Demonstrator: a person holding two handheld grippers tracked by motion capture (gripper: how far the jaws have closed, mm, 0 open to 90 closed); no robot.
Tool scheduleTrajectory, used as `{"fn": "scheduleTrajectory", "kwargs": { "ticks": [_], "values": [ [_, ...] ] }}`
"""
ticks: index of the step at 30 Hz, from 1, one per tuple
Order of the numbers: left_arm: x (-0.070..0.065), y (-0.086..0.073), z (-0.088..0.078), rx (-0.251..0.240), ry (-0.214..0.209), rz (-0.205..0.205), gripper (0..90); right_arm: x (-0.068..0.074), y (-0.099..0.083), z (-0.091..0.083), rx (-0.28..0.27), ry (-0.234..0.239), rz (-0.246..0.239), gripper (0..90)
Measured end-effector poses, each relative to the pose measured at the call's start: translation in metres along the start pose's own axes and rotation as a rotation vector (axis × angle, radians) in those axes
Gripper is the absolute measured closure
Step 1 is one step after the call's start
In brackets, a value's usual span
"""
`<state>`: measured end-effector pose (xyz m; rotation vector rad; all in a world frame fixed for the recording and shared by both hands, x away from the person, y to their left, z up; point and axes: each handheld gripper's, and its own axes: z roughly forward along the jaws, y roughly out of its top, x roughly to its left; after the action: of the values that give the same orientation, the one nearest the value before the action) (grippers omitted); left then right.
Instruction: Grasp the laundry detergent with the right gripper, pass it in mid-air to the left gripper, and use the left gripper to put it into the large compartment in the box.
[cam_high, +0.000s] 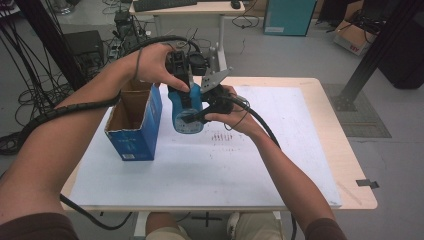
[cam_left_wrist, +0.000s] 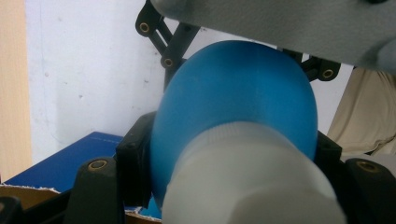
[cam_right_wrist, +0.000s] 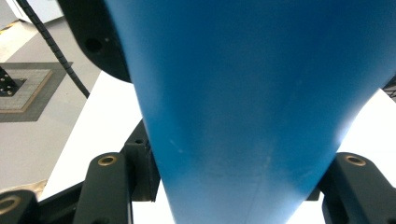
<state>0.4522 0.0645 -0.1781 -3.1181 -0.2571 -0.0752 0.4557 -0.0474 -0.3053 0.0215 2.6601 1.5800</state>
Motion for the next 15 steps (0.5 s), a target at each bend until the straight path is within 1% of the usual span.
{"fn": "scheduleTrajectory", "kwargs": {
  "ticks": [9, 11, 13, 15],
  "values": [
    [-0.0003, 0.0006, -0.0016, 0.006, -0.002, 0.000, 36.0, 0.0000, 0.0000, -0.0011, -0.012, -0.001, 0.007, 39.9],
    [-0.0006, 0.0008, -0.0016, 0.007, -0.003, 0.001, 36.0, -0.0005, 0.0000, -0.0009, -0.015, -0.003, 0.001, 39.9],
    [-0.0008, 0.0009, -0.0015, 0.007, -0.002, 0.000, 36.1, 0.0000, -0.0001, -0.0012, -0.011, -0.003, 0.005, 39.9],
    [-0.0011, 0.0004, -0.0008, 0.001, 0.007, 0.003, 36.0, -0.0002, 0.0000, -0.0008, -0.015, -0.002, 0.002, 39.8]
  ]
}}
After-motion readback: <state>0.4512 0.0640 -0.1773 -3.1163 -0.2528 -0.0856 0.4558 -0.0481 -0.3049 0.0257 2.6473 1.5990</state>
